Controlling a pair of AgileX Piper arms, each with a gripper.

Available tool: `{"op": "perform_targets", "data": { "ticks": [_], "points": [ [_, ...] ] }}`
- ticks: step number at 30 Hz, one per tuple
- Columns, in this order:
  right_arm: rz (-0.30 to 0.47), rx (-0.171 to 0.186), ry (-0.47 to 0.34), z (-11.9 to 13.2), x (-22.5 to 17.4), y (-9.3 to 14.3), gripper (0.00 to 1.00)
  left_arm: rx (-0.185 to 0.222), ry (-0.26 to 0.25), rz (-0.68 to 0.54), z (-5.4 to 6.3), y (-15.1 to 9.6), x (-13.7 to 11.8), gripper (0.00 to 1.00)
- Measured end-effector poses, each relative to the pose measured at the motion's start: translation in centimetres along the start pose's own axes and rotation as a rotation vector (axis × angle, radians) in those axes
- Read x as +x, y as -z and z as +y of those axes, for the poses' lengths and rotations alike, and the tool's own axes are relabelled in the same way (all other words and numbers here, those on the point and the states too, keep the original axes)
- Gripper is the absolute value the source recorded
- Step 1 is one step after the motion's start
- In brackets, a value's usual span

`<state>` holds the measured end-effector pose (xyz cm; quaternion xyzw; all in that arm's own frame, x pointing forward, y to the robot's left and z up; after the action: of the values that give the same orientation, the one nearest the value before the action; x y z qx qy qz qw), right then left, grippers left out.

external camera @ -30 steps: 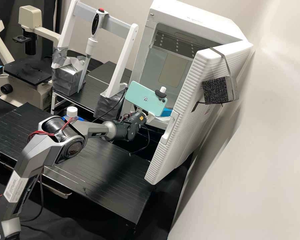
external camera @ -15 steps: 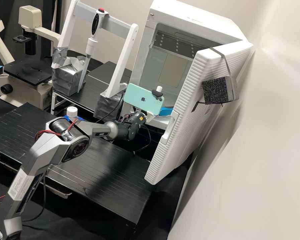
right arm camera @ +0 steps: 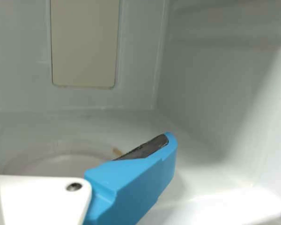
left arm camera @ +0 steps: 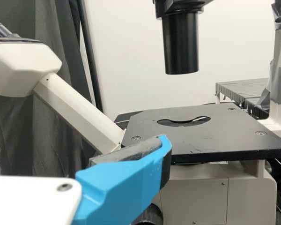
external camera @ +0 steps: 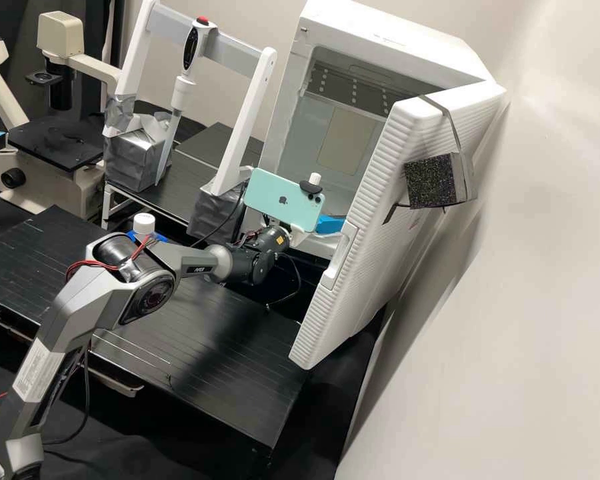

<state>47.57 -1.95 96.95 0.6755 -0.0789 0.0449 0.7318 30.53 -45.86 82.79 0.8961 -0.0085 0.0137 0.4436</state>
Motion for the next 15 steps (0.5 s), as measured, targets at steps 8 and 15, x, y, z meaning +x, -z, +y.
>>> {"op": "perform_targets", "data": {
  "ticks": [8,15],
  "points": [
    [0.022,0.000,-0.026,0.85,0.56,0.61,1.00,0.000,0.000,0.000,0.00,0.00,0.00,1.00],
    [0.000,0.012,-0.004,0.20,-0.23,0.20,1.00,0.000,0.000,0.000,0.00,0.00,0.00,1.00]
  ]
}}
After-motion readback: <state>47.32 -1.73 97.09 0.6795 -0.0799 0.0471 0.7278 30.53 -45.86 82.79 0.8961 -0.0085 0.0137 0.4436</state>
